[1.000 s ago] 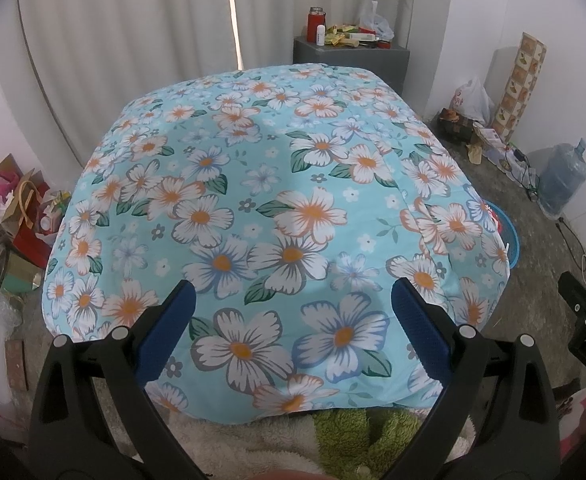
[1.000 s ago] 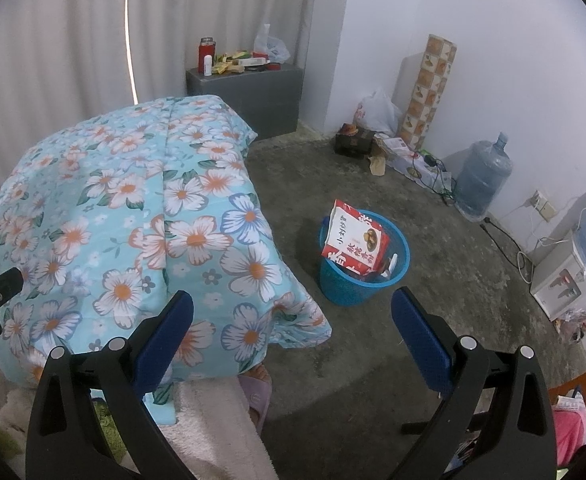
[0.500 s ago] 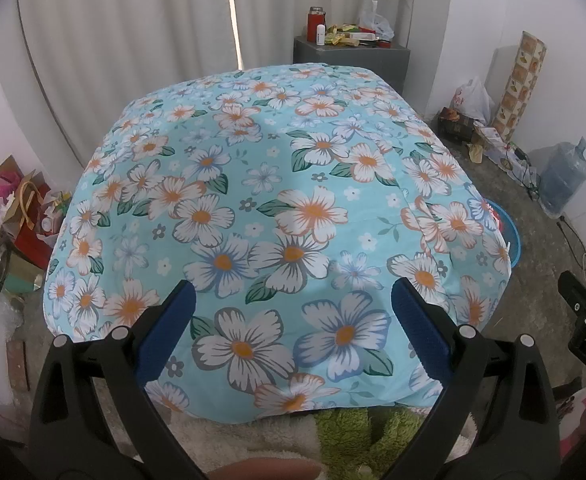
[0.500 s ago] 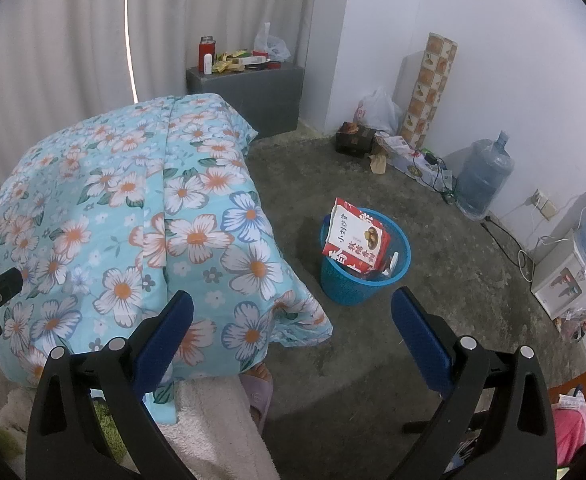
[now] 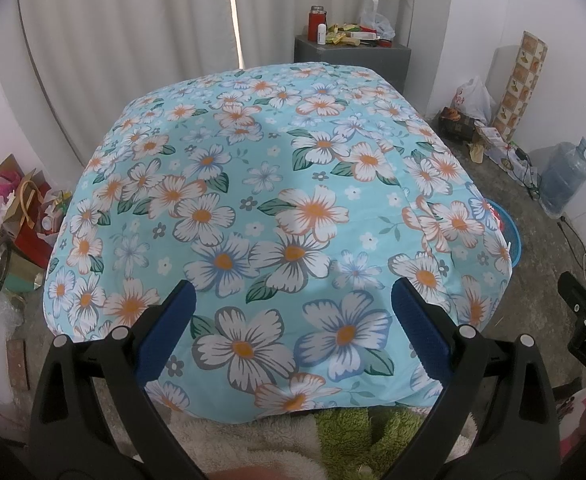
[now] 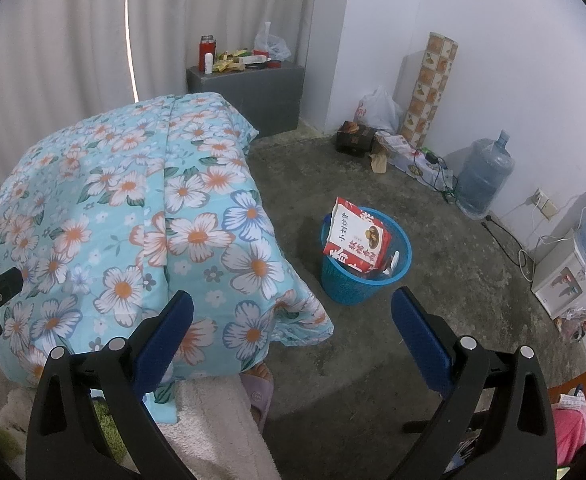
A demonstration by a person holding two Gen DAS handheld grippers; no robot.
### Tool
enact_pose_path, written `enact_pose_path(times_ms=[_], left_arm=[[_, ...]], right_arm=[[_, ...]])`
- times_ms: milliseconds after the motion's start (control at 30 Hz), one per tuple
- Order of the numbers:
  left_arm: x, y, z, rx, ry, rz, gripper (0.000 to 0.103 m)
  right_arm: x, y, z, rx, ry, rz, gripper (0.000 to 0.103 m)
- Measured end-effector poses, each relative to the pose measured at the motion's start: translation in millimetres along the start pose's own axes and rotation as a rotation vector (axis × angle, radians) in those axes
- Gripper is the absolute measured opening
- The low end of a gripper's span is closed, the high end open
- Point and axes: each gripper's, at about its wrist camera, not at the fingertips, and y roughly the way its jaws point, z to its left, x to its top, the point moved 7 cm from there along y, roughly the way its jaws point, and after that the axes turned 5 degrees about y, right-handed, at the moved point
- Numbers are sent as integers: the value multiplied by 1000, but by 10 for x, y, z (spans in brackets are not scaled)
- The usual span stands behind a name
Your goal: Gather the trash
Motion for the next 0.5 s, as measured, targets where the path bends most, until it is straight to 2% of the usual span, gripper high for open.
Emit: enact_pose_path(times_ms=[500], left_arm=[[-3, -8, -5, -1, 1, -1, 94]], right_arm=[[0, 0, -5, 1, 1, 1, 96]])
